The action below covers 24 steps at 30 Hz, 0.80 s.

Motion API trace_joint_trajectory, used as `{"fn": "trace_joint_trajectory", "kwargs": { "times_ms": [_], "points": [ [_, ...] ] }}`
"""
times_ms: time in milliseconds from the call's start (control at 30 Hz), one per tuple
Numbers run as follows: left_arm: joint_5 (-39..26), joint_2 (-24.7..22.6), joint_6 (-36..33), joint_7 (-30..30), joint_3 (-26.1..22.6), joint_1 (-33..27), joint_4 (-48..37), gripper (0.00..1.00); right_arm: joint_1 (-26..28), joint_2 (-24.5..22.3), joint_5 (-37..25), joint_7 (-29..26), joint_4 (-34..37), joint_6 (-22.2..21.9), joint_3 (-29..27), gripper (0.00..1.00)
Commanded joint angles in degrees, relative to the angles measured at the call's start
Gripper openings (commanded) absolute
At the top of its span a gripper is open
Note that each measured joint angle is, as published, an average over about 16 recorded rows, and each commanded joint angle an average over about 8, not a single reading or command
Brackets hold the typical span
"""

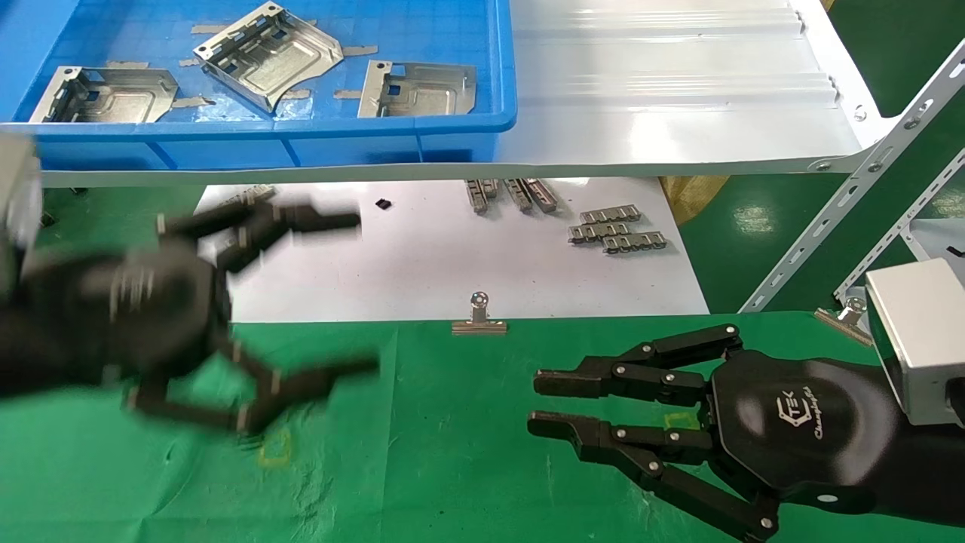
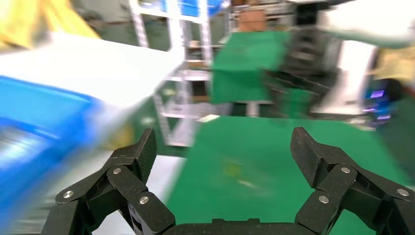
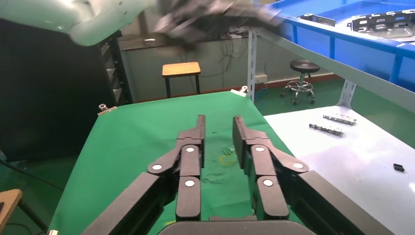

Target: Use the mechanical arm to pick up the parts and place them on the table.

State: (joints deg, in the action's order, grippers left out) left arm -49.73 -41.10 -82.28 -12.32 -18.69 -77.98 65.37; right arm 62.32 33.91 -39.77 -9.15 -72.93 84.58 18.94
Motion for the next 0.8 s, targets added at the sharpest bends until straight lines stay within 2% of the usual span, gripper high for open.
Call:
{"fn": "trace_joint_trajectory", "kwargs": {
  "times_ms": [33,167,267,500,533,667,700,733,767,800],
  "points": [
    [-1.93,-1.49,0.90,-1.06,-0.70,-4.45,-1.43,1.00,0.00,0.00,0.00,0.00,0.00,0.00,0.00,0.00],
    [-9.43,-7.45,3.23,-0.46,-4.24,-15.33,-14.42,1.00,0.01,0.00,0.00,0.01,0.01,0.00,0.01,0.00],
    [-15.19,-12.12,7.58,1.08,-6.62,-22.35,-25.44,1.00,0.01,0.00,0.01,0.01,0.01,0.00,0.01,0.00],
    [-24.99,-21.18,22.17,5.72,-10.31,-32.88,-45.34,1.00,0.01,-0.01,0.01,0.01,0.01,0.00,0.02,0.00],
    [-25.90,-22.11,23.77,6.33,-10.71,-33.92,-47.39,0.92,0.01,-0.01,0.01,0.01,0.01,0.00,0.02,0.00],
    [-28.73,-24.69,28.62,8.47,-12.12,-37.11,-53.83,0.42,0.01,-0.01,0.02,0.02,0.01,0.00,0.03,0.00],
    [-29.33,-25.13,29.62,8.92,-12.45,-37.73,-55.13,0.30,0.01,-0.01,0.02,0.02,0.01,-0.01,0.03,0.03],
    [-29.86,-25.49,30.52,9.32,-12.74,-38.26,-56.25,0.17,0.01,-0.01,0.02,0.02,0.01,-0.01,0.03,0.10],
    [-30.34,-25.80,31.40,9.67,-13.02,-38.74,-57.31,0.05,0.01,-0.01,0.02,0.02,0.01,-0.01,0.03,0.21],
    [-30.77,-26.06,32.22,9.98,-13.26,-39.17,-58.28,0.00,0.01,-0.01,0.02,0.02,0.01,-0.01,0.04,0.34]
  ]
}}
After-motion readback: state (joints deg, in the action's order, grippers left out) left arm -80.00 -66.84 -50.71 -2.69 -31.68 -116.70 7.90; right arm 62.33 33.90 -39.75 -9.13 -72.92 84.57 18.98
